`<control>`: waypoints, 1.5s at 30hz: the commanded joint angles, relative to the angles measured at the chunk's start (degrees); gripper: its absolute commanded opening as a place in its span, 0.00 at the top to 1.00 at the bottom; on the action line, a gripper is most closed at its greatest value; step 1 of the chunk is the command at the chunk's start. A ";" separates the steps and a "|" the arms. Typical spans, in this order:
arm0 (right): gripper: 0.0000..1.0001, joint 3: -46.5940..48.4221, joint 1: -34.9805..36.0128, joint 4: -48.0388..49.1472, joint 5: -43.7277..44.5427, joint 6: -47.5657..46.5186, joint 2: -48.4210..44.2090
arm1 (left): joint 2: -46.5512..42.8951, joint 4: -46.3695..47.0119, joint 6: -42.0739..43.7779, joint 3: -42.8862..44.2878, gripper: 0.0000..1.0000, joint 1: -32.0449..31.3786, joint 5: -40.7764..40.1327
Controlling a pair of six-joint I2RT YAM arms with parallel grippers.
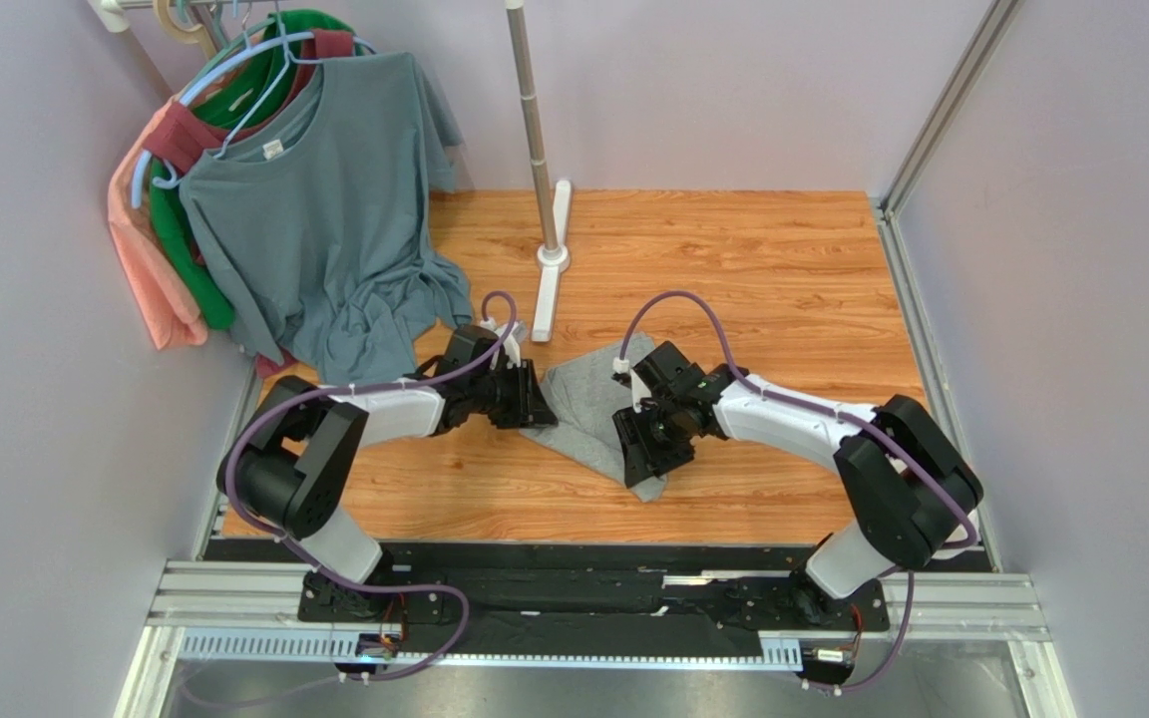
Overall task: Fold the napkin, place the utensils inside, and roll it up
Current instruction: Roll the napkin with the utensil
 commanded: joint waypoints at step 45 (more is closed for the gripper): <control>0.40 1.39 22.84 13.24 36.51 -6.98 5.57 | 6.74 -10.00 7.38 3.55 0.67 0.04 -2.39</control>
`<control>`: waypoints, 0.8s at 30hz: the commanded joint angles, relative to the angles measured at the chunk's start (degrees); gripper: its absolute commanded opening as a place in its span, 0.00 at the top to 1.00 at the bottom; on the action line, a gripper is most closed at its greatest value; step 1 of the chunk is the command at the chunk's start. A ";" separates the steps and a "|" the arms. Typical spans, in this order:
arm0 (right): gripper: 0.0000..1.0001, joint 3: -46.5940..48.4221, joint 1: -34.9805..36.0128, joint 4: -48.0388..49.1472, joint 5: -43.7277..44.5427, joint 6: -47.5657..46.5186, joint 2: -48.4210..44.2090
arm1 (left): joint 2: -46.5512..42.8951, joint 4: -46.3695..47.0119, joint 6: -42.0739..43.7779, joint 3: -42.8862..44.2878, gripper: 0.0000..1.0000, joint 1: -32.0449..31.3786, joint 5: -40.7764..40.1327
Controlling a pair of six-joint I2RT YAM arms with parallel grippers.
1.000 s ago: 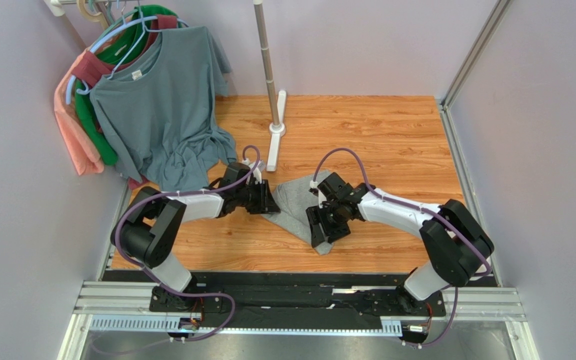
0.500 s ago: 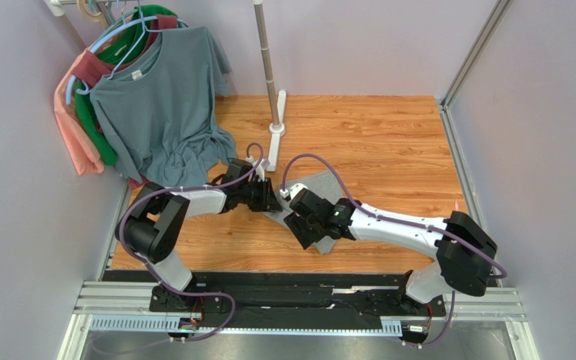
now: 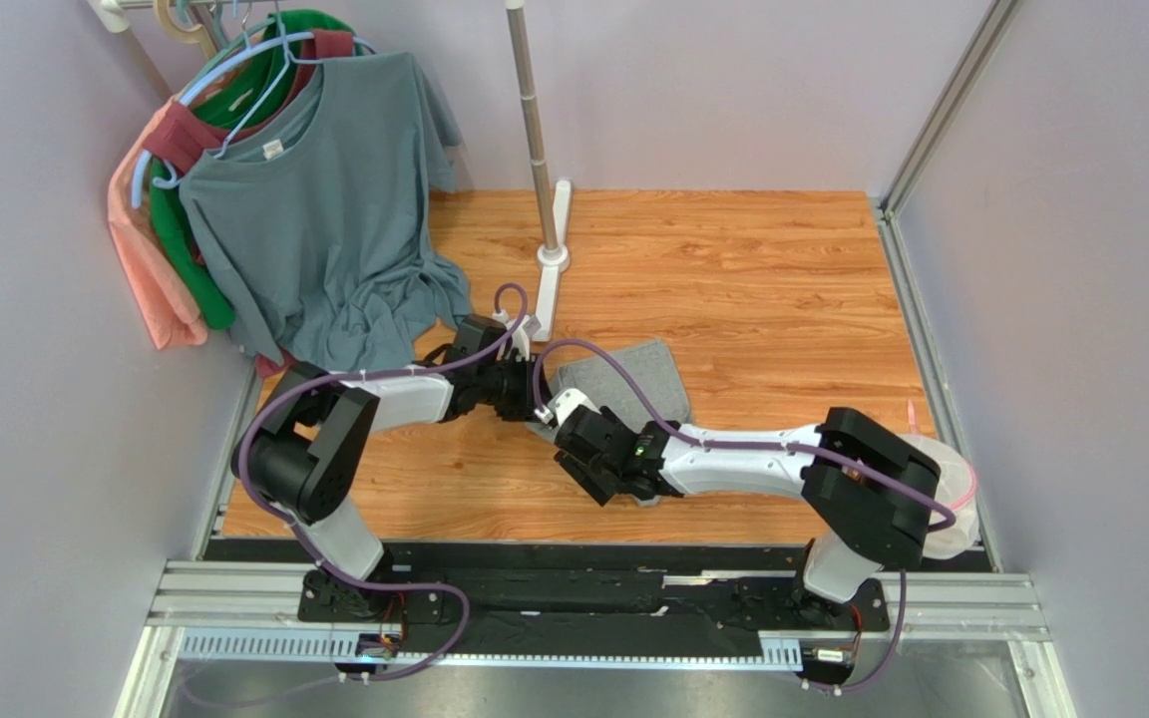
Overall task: Fold the napkin, place the utensils inside, and roll it up
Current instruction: Roll the napkin with the utensil
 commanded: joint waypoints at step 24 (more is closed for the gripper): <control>0.83 -4.09 -12.50 1.72 -35.32 2.68 4.48 | -24.06 -12.06 5.55 -5.05 0.33 2.92 -16.17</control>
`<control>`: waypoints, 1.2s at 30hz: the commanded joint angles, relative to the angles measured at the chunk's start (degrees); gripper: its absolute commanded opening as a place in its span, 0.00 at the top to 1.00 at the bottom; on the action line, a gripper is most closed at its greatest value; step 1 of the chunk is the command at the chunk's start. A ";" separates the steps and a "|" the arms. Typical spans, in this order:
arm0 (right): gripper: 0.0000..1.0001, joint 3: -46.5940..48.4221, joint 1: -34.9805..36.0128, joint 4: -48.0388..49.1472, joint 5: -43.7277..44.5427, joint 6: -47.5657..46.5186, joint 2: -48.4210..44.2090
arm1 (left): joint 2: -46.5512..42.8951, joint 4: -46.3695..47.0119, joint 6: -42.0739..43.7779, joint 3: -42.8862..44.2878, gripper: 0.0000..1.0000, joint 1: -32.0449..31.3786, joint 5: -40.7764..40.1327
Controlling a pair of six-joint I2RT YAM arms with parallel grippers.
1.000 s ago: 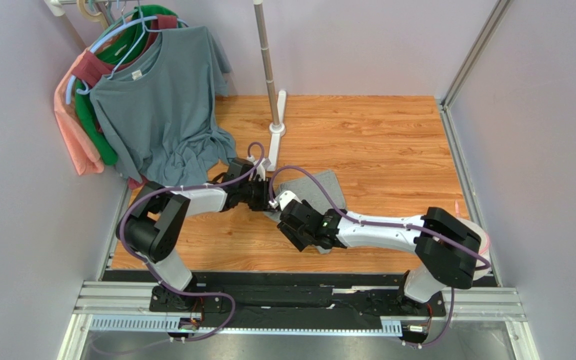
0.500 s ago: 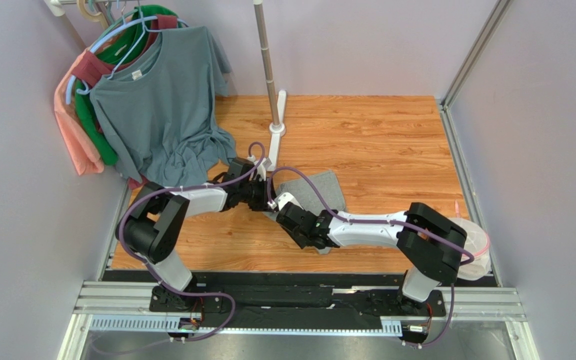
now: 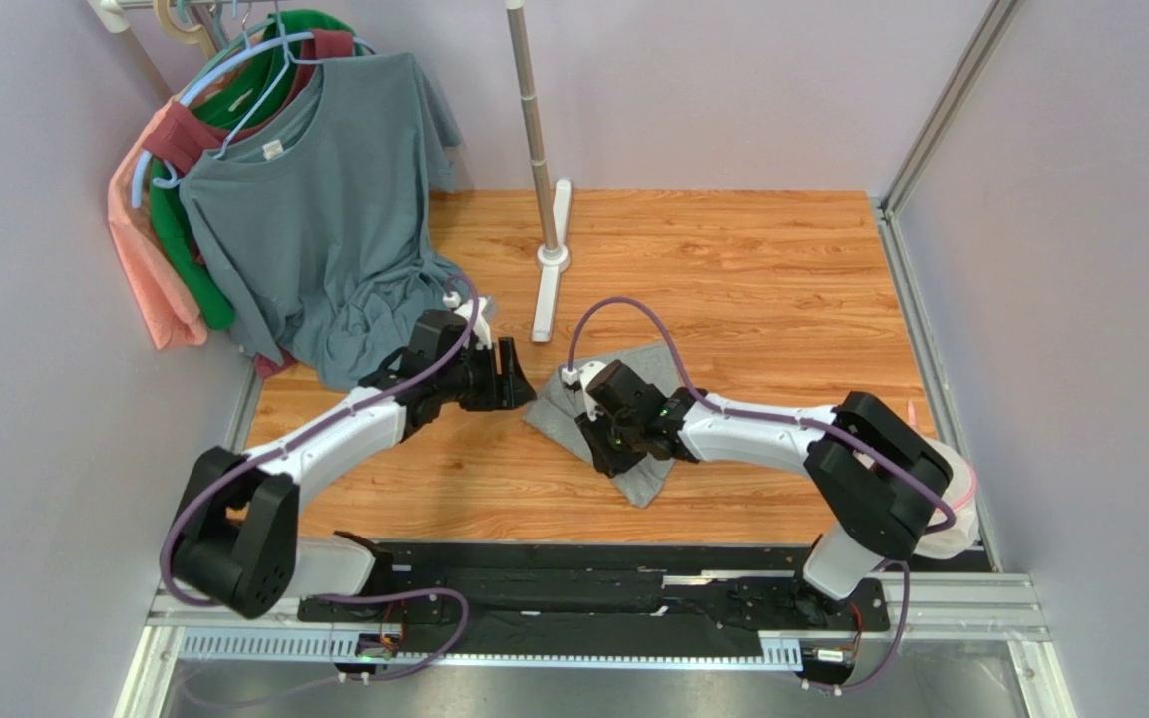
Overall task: Fold the napkin, place the utensils inside, and roll it up
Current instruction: Roll the napkin with the utensil
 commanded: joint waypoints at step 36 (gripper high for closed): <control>0.90 1.88 -18.73 5.02 -52.33 -0.69 19.86 | 9.78 20.82 -4.96 -9.49 0.30 3.61 4.82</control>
